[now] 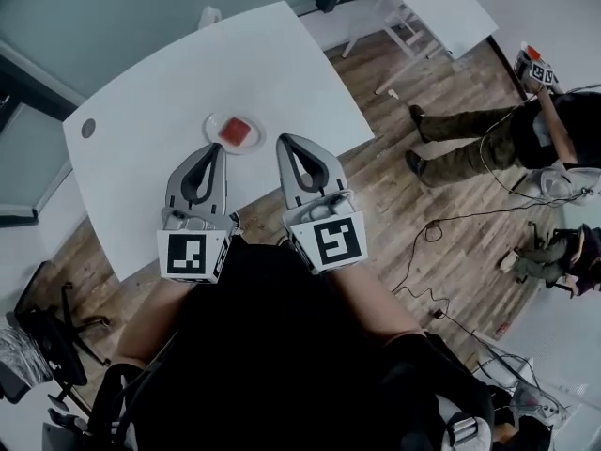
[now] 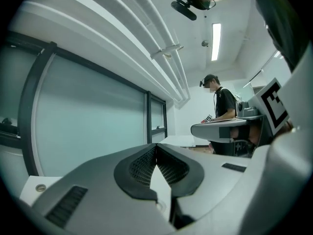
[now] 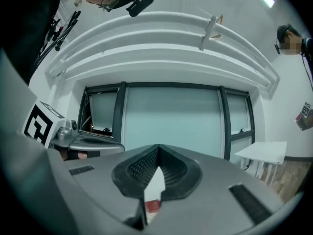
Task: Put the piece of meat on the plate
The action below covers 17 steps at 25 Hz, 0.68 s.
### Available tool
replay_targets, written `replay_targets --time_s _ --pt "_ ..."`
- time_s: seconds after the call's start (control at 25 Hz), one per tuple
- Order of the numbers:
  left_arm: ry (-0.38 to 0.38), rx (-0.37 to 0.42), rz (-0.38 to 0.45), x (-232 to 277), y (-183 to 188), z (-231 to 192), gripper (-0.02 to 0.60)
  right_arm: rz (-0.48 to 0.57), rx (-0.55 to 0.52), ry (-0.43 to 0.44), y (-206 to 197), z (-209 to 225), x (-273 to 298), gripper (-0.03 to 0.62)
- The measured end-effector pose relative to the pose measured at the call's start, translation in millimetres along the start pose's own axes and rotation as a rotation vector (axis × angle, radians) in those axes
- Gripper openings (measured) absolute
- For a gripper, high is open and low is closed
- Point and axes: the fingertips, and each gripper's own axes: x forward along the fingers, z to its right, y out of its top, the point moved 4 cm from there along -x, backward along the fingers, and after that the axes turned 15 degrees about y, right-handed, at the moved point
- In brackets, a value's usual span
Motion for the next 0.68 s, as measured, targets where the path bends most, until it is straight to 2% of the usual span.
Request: replay_targets --time_s 0.4,0.68 --pt "0.101 0.034 0.018 -58.1 3.7 58.2 0.005 0.010 -0.006 0.095 -3.6 -20.5 -71.1 0.003" --pt "0.127 0.050 0.006 -81.8 -3.1 77.1 0.003 0.019 0.008 0.125 -9.9 -31.3 -96.3 0.003"
